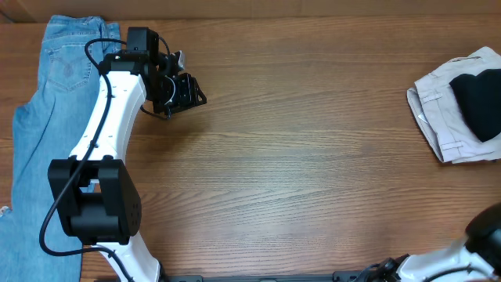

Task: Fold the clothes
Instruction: 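Lower the held t-shirt onto the folded khaki pants with the right gripper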

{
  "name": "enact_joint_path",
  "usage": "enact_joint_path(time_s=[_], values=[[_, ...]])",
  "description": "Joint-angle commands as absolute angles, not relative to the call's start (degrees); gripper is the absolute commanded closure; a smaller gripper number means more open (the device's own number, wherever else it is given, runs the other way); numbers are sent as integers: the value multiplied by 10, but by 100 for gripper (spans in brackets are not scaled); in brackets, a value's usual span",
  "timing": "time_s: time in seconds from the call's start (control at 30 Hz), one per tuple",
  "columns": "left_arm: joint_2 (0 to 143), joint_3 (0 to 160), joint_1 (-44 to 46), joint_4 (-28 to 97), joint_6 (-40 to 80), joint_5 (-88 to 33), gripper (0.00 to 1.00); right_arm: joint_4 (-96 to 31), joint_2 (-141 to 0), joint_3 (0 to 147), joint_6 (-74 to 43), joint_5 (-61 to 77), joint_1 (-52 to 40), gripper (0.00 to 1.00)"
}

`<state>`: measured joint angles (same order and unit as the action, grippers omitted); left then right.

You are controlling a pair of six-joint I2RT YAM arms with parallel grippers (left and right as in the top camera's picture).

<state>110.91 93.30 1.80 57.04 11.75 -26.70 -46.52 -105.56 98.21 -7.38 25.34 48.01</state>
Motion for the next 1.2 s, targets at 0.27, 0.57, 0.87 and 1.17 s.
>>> enact_joint_path(time_s=[0.27,0.57,0.87,1.17], values=[[1111,935,20,571,103,-264,51,-487,-1226,987,-56,242,484,96],[1111,935,20,575,103,-263,51,-465,-1225,987,-55,271,484,96],[1111,935,20,574,102,-245,50,-474,-1216,990,-56,289,484,75],[1111,936,20,559,89,-218,48,-503,-1117,1093,-58,319,440,59]])
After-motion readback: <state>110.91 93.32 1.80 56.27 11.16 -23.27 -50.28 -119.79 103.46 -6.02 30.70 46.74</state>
